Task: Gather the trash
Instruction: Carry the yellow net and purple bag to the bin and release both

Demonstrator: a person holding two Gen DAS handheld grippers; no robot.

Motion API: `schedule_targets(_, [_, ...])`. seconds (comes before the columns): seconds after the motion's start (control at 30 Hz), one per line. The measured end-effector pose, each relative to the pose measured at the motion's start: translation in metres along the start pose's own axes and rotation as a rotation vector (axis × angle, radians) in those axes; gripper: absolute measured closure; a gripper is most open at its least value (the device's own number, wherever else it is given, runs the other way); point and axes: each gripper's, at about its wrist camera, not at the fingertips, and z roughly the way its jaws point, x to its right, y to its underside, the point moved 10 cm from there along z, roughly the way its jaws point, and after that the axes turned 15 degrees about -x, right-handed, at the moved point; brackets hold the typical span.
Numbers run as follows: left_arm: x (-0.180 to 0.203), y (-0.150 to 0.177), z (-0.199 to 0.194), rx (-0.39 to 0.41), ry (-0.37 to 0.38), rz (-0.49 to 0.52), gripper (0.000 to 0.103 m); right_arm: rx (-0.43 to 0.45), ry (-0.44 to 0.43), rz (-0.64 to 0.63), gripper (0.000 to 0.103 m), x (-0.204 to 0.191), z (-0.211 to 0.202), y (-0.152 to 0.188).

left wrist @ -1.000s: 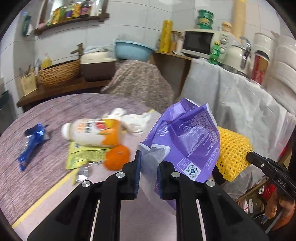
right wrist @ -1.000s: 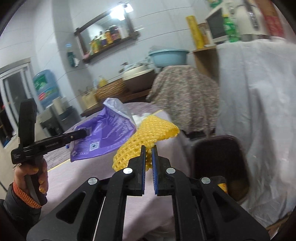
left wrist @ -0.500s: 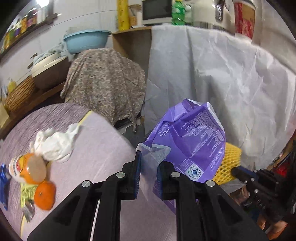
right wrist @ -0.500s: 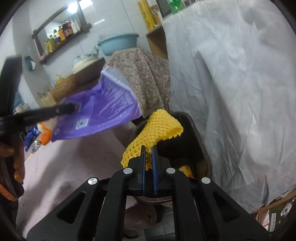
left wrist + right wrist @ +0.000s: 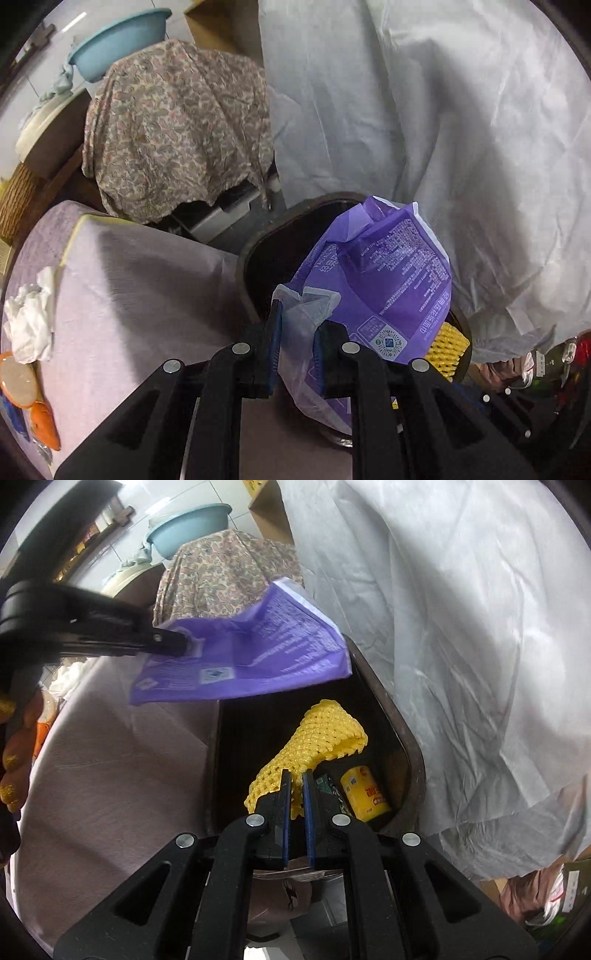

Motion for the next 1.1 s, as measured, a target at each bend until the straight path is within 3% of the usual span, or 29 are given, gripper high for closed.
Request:
schedule_targets(0.1, [0.008, -0.001, 0.015, -0.036, -0.019, 0.006, 0.085, -0.006, -0.011, 0.005, 0.095, 0.005, 0.007, 0.004])
schedule_targets(0.17, [0.010, -0.001, 0.023, -0.049, -0.042, 0.001, 0.073, -0.009, 0.011, 0.000, 0.092, 0.007, 0.009, 0.005])
schedule_targets(0.23, [0.012, -0.001, 0.024, -0.042, -0.051, -0.005, 0.058, -0.014, 0.024, -0.002, 0.073, 0.009, 0.010, 0.007])
schedule_targets(0.27, [0.012, -0.001, 0.022, -0.029, -0.048, -0.008, 0.051, -0.013, 0.024, 0.004, 0.044, 0.010, 0.010, 0.009])
schedule_targets(0.3, [0.014, -0.001, 0.020, -0.015, -0.038, -0.006, 0.049, 0.000, 0.024, 0.013, 0.027, 0.012, 0.008, 0.010])
schedule_targets(0.43, [0.015, -0.006, 0.000, 0.052, -0.009, -0.010, 0.036, 0.045, 0.023, 0.043, 0.021, 0.017, -0.002, 0.011])
schedule_targets(0.53, [0.016, -0.003, -0.030, 0.132, 0.049, -0.022, 0.028, 0.093, 0.030, 0.078, 0.007, 0.019, -0.012, 0.010])
schedule_targets(0.67, [0.008, 0.007, -0.066, 0.227, 0.127, -0.032, 0.019, 0.142, 0.067, 0.083, 0.006, 0.014, -0.028, 0.009])
schedule_targets(0.8, [-0.009, 0.029, -0.089, 0.282, 0.181, -0.052, 0.017, 0.169, 0.111, 0.049, 0.006, -0.002, -0.042, 0.009])
schedule_targets(0.93, [-0.037, 0.052, -0.107, 0.325, 0.186, -0.071, 0.017, 0.209, 0.121, -0.025, 0.006, -0.032, -0.061, 0.007])
schedule_targets(1.1, [-0.086, 0.084, -0.127, 0.383, 0.149, -0.107, 0.015, 0.206, 0.042, -0.126, 0.006, -0.082, -0.077, 0.003])
